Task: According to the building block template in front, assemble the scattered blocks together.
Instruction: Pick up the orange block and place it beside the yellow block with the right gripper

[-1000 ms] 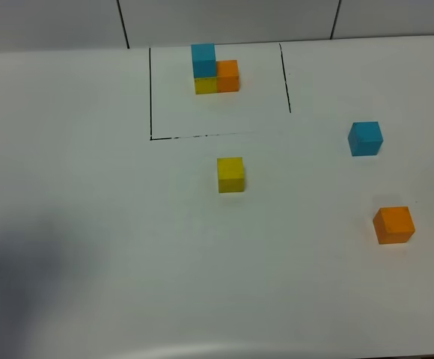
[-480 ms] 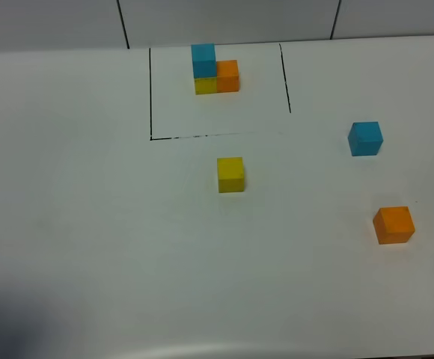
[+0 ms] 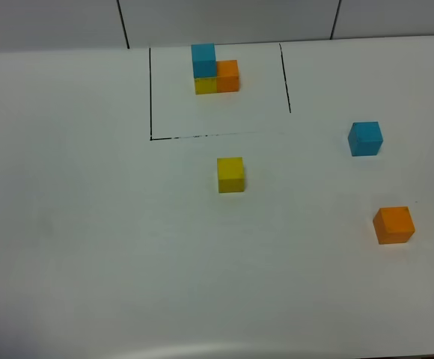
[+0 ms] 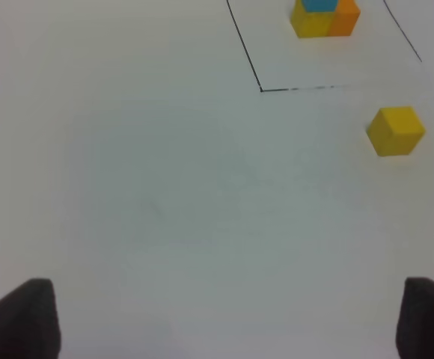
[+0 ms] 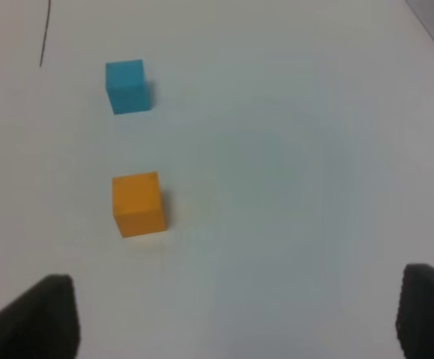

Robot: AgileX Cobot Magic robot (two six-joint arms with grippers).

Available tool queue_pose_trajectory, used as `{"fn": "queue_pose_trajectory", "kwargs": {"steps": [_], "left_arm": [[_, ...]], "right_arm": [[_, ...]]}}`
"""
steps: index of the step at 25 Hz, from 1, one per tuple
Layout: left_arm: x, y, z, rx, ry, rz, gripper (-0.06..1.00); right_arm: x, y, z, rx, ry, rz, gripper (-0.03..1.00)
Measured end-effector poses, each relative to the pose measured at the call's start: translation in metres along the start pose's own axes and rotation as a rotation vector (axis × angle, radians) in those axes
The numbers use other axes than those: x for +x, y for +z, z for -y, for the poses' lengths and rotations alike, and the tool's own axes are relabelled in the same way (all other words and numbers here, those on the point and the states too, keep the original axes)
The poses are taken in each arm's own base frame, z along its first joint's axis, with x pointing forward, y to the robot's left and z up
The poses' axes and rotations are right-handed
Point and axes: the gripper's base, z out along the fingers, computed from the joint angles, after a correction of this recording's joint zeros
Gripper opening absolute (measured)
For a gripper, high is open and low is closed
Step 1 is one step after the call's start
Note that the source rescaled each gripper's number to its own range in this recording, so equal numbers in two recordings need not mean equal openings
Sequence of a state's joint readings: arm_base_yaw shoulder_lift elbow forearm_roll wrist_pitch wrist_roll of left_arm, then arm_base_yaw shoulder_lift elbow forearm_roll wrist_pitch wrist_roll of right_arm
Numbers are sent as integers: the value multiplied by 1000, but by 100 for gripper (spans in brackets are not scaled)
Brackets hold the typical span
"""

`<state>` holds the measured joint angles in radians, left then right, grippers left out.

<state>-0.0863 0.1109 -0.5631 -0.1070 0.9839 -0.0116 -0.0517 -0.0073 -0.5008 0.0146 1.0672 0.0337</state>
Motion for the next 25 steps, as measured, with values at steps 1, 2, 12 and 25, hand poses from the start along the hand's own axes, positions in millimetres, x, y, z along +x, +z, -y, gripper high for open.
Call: {"fn": "queue_pose_trajectory", "kwargs": {"steps": [1, 2, 12, 25], "left_arm": [[4, -2, 0, 1, 2, 6, 89], [8, -4, 0, 2, 3, 7, 88], [28, -2, -1, -1, -1, -23, 77], [28, -2, -1, -12, -9, -21, 41]], "right_arm": [[0, 0, 0, 0, 0, 0, 82], [0, 0, 0, 0, 0, 0, 82], [0, 0, 0, 0, 4, 0, 82], [0, 0, 0, 0, 6, 0, 82]]}}
